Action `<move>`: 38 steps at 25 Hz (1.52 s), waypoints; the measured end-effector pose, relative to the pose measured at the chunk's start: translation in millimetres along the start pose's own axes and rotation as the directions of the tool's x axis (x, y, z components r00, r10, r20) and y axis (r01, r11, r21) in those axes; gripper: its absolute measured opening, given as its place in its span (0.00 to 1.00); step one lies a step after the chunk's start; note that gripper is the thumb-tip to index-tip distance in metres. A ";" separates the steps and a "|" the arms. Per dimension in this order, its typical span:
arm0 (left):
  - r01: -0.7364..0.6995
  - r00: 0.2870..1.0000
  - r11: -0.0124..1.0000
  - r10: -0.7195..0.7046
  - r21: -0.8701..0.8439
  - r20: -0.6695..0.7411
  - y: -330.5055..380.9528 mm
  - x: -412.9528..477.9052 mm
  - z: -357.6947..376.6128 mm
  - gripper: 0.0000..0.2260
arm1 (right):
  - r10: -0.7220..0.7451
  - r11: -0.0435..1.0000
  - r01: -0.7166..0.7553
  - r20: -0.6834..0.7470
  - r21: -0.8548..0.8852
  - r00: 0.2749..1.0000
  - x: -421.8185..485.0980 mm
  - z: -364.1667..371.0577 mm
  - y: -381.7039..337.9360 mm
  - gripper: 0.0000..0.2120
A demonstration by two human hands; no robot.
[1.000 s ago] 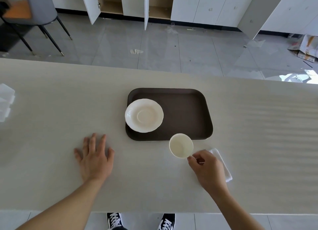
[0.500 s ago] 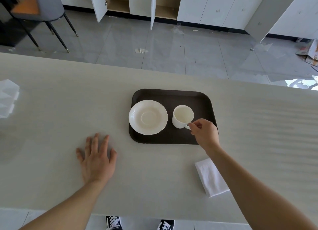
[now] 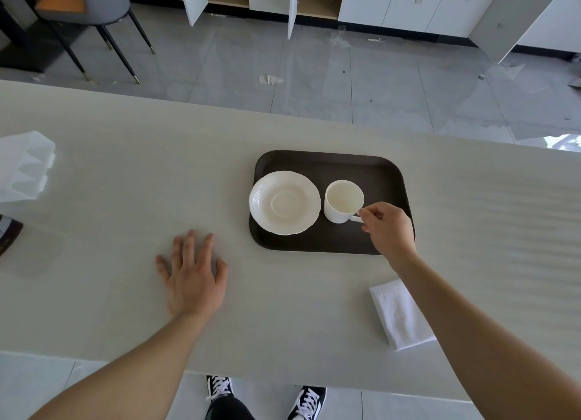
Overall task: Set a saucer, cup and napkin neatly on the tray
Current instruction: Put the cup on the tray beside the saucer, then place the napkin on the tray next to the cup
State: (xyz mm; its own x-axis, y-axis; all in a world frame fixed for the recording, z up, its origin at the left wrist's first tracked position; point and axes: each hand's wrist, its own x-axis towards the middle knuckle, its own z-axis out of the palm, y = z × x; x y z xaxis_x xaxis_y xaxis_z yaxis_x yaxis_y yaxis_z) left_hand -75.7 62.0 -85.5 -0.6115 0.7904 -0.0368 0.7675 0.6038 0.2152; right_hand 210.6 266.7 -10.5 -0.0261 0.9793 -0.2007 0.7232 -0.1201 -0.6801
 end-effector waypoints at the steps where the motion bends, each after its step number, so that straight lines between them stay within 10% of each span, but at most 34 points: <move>1: 0.000 1.000 1.000 0.000 -0.002 0.002 0.3 -0.2 -0.4 0.27 | 0.002 1.000 -0.002 0.003 0.012 1.000 0.1 -0.4 0.5 0.06; 10: -0.001 1.000 1.000 0.000 -0.011 -0.009 0.0 -0.5 0.1 0.28 | 0.045 0.992 -0.041 -0.028 0.119 0.999 -33.1 -27.0 38.9 0.15; 15: -0.007 0.999 1.000 0.006 -0.030 -0.035 -0.1 0.1 1.5 0.27 | 0.059 0.985 -0.074 -0.098 -0.154 0.993 -61.6 -64.2 88.5 0.11; 22: 0.004 0.999 0.999 -0.005 -0.042 -0.045 0.9 -0.4 0.9 0.28 | 0.206 0.810 -0.121 0.085 -0.574 0.975 -87.3 -66.4 115.5 0.33; 31: 0.010 0.999 0.999 -0.011 -0.043 -0.035 0.7 -0.7 0.4 0.28 | 0.256 0.825 -0.197 0.039 -0.530 0.966 -81.3 -57.4 106.3 0.21; 38: -0.003 0.999 0.999 0.000 -0.046 -0.053 0.5 -0.4 1.8 0.27 | 0.020 0.869 -0.015 0.004 -0.495 1.000 -91.6 -51.7 108.4 0.18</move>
State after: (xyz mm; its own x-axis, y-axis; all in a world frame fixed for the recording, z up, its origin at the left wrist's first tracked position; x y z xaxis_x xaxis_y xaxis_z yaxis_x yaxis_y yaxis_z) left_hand -74.6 62.2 -87.2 -0.6206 0.7840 0.0155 0.7597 0.5963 0.2595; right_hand 327.1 172.4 -29.5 -0.0144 0.9761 -0.2167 0.9702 -0.0388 -0.2393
